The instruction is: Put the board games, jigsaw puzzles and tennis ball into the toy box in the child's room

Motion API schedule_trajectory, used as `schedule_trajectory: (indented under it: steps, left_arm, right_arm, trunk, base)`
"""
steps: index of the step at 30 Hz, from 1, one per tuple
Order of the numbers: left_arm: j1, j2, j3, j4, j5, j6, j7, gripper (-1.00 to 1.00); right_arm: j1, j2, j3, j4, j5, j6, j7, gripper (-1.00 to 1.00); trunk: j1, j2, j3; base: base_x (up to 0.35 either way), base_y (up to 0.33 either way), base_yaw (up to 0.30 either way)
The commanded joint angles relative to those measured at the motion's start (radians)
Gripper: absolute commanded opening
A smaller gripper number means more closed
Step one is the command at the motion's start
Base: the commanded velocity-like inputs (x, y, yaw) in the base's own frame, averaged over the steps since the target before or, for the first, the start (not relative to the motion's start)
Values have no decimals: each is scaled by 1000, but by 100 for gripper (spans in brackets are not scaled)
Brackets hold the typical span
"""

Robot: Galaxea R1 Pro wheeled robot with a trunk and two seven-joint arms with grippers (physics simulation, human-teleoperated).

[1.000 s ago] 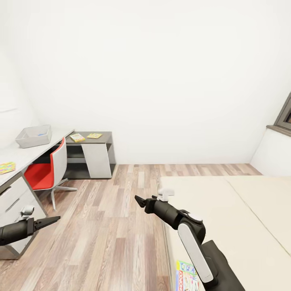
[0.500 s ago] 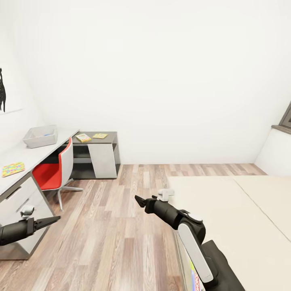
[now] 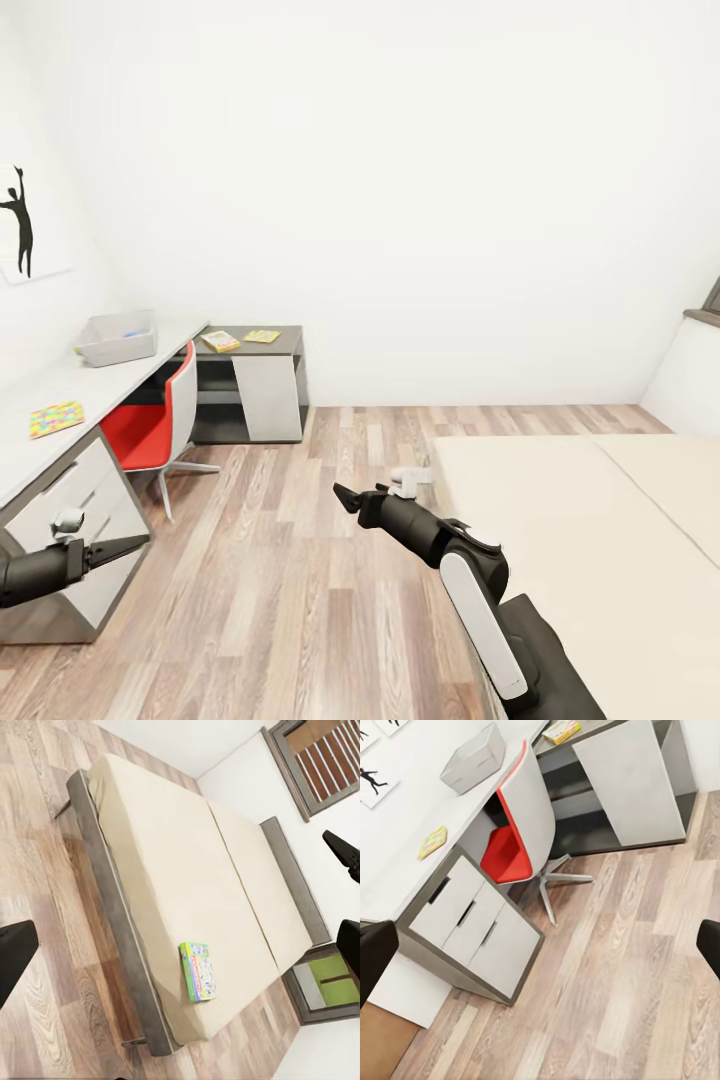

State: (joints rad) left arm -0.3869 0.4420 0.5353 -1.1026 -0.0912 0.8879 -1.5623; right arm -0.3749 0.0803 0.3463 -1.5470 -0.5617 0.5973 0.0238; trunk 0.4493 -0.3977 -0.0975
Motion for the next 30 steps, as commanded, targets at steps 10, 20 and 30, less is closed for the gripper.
schedule_trajectory:
  steps: [10, 20, 30]
  left_arm:
    - [-1, 1, 2, 0, -9, 10, -8, 100]
    - [-1, 3, 2, 0, -9, 10, -8, 100]
    - [-1, 3, 2, 0, -9, 10, -8, 100]
  right_arm:
    - [-1, 0, -1, -1, -1, 6, 4, 100]
    - [-1, 0, -2, 0, -1, 6, 4, 100]
    - [-1, 1, -3, 1, -2, 6, 4, 100]
  trunk:
    - [1, -2, -2]
    - [1, -2, -2]
    - [1, -2, -2]
  base:
    - [0, 283, -19]
    - [0, 282, -223]
    - [0, 78, -275]
